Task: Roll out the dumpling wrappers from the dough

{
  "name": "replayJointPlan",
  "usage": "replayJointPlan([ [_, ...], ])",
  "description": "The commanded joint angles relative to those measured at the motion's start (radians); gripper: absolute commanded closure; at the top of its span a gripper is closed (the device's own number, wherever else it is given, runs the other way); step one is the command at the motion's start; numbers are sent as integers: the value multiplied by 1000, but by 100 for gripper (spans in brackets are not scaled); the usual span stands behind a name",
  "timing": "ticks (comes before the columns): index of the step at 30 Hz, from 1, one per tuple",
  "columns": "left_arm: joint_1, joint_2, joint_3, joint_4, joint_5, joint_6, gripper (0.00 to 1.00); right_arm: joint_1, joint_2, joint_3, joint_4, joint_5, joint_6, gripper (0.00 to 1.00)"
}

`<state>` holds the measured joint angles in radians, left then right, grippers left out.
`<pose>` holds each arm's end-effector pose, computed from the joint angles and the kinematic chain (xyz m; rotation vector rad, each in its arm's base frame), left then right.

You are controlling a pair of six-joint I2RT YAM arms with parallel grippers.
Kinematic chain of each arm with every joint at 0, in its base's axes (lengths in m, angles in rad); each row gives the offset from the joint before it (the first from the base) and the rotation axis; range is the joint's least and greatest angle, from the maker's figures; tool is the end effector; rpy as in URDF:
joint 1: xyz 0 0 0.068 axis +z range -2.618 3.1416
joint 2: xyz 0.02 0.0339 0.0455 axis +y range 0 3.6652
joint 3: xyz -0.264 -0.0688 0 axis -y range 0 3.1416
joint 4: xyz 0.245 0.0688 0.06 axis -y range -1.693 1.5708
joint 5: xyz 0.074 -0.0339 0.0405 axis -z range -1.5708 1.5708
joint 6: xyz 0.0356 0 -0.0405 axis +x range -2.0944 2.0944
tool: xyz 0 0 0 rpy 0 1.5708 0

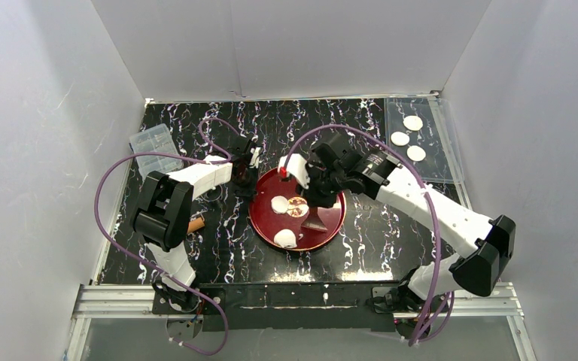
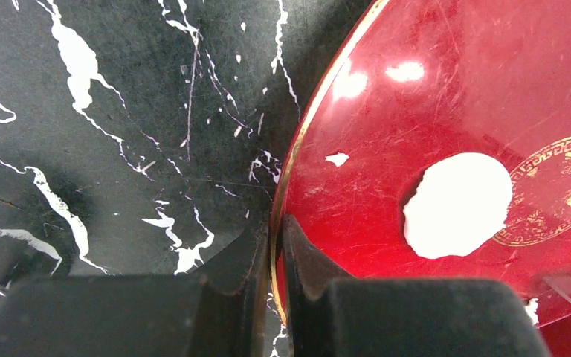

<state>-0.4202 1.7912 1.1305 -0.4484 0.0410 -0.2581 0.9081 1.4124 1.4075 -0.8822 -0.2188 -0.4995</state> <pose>0.3252 -0.1469 0.1700 0.2322 2.6975 -0.2641 0.1738 0.2352 0.3487 -1.6782 1.8274 0.4456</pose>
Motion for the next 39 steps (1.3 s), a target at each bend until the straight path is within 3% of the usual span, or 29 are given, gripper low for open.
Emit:
replayJointPlan([
  [1,3,-33,27,-38,-57,55,94,-53,-64,0,148,43,175,99],
  [3,0,-37,49,-52,-46,64,82,-80,-73,2,174,57,244,99],
  [5,0,-41,74,-74,-44,67,65,-113,-84,7,191,77,315,99],
  [7,0,-47,98,-101,-41,76,58,-147,-101,1,218,61,378,99],
  [13,-3,-57,192,-203,11,131,54,-217,-142,-9,249,-9,485,99],
  [17,-3,-102,296,-264,95,268,54,-342,-155,34,204,-16,687,99],
  [20,-10,-164,378,-280,180,423,50,-402,-191,-9,263,-26,881,99],
  [21,-17,-187,397,-279,208,478,46,-406,-202,-33,290,-23,934,99],
  [22,-25,-214,415,-274,238,527,33,-406,-208,-58,313,-19,982,99],
  [23,-34,-241,420,-266,282,571,7,-406,-212,-74,335,-16,1029,99],
  [24,-44,-279,420,-256,314,610,2,-405,-218,-88,360,-16,1073,99],
  [30,-191,-375,374,-228,309,759,2,-399,-279,-209,574,-38,1312,99],
  [39,-285,-377,333,-210,382,804,2,-343,-305,-272,667,-56,1436,99],
])
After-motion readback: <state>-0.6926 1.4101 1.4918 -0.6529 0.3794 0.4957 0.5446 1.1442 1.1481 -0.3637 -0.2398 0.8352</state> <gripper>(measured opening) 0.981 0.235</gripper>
